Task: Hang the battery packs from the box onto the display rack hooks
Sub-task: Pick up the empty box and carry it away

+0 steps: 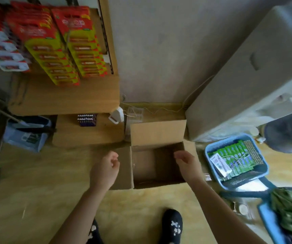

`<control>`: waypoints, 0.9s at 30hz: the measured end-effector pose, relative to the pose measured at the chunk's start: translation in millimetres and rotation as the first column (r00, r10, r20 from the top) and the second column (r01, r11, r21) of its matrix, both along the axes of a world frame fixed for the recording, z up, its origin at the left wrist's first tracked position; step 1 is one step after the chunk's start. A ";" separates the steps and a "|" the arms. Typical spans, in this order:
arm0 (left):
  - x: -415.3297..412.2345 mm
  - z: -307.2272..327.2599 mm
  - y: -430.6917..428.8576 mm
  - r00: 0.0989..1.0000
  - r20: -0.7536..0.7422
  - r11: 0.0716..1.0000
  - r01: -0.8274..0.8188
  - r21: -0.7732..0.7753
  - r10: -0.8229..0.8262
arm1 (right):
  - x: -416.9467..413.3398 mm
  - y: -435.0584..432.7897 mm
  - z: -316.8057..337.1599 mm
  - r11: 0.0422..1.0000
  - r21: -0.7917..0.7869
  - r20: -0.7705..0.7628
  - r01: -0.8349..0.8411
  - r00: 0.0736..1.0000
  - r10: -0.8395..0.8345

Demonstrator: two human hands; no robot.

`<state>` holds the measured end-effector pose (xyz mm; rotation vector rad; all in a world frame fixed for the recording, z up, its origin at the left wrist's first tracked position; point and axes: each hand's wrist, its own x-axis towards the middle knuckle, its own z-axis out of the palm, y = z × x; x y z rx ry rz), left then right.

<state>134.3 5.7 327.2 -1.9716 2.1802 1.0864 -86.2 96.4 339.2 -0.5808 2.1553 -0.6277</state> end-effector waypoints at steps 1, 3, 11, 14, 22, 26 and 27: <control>-11.0 -11.7 7.4 1.000 0.013 0.999 0.015 0.038 -0.015 | -13.0 8.5 -11.4 1.000 0.027 -0.004 0.004 1.000 -0.004; -28.4 -36.4 17.5 0.998 0.043 0.993 0.044 0.110 -0.049 | -35.1 24.8 -36.9 0.998 0.068 -0.019 0.013 1.000 -0.012; -57.1 -159.4 27.5 0.969 0.236 0.952 -0.002 0.307 -0.074 | -99.1 46.9 -171.9 0.958 0.260 -0.103 -0.122 0.983 0.154; -67.7 -214.9 25.0 0.975 0.221 0.945 -0.052 0.323 -0.022 | -115.1 43.0 -233.1 0.922 0.352 -0.121 -0.162 0.969 0.216; -69.3 -344.3 10.9 0.947 0.205 0.947 -0.281 0.157 0.247 | -131.0 35.5 -354.5 0.907 0.416 -0.232 -0.060 0.958 0.170; -63.5 -335.6 15.1 0.947 0.162 0.941 -0.301 0.153 0.276 | -119.0 37.9 -336.6 0.921 0.387 -0.281 -0.052 0.944 0.171; -60.0 -324.8 16.6 0.944 0.160 0.936 -0.312 0.164 0.287 | -115.5 38.4 -323.7 0.920 0.388 -0.280 -0.057 0.944 0.176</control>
